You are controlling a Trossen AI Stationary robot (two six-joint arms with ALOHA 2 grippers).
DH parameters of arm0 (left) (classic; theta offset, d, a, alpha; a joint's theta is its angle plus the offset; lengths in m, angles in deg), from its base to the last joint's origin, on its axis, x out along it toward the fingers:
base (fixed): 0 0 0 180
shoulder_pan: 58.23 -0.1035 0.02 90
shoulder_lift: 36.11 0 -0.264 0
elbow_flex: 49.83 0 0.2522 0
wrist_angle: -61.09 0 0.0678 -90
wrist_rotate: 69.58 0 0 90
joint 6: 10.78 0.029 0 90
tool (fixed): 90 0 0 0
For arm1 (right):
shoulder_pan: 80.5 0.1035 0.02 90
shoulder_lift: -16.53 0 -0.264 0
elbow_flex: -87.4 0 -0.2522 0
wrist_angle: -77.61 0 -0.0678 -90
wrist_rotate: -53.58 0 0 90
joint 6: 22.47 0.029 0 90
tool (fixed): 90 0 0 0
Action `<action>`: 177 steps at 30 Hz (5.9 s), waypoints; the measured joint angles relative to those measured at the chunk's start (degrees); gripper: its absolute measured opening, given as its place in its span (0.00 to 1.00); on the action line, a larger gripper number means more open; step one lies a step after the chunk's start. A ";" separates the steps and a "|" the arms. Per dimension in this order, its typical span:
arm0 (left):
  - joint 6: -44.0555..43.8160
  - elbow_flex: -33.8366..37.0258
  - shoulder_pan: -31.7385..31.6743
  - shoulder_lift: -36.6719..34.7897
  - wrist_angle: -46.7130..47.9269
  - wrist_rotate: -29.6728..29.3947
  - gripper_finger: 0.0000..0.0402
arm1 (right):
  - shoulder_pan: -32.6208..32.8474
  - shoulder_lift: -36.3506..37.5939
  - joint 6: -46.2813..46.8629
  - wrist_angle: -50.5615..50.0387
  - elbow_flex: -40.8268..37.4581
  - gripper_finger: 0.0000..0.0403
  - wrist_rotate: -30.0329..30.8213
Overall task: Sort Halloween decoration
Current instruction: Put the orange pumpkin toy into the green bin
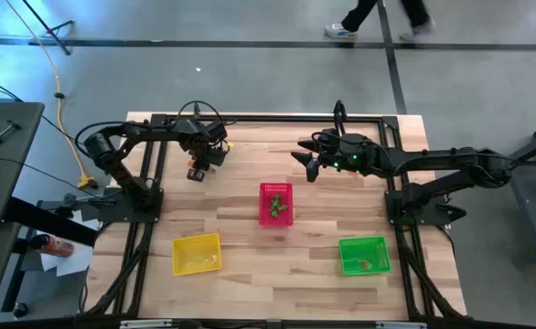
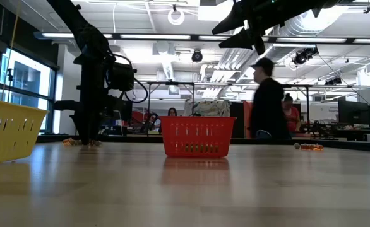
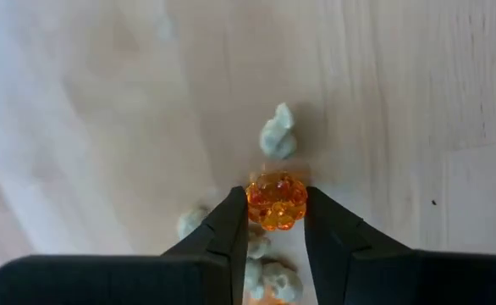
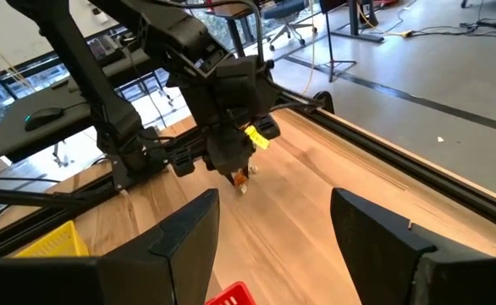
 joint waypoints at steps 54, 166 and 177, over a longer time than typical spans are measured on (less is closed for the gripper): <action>-27.83 -19.25 21.85 -16.36 -41.28 15.22 0.19 | -5.66 -1.58 40.81 21.76 -0.02 0.55 -20.63; -34.71 -19.19 15.35 -25.07 -21.89 2.42 0.50 | 29.43 0.26 55.48 -54.90 1.49 0.24 -40.03; -34.88 -19.19 13.82 -25.25 -21.39 2.08 0.50 | 35.03 0.24 77.89 -46.35 -11.02 0.24 -36.64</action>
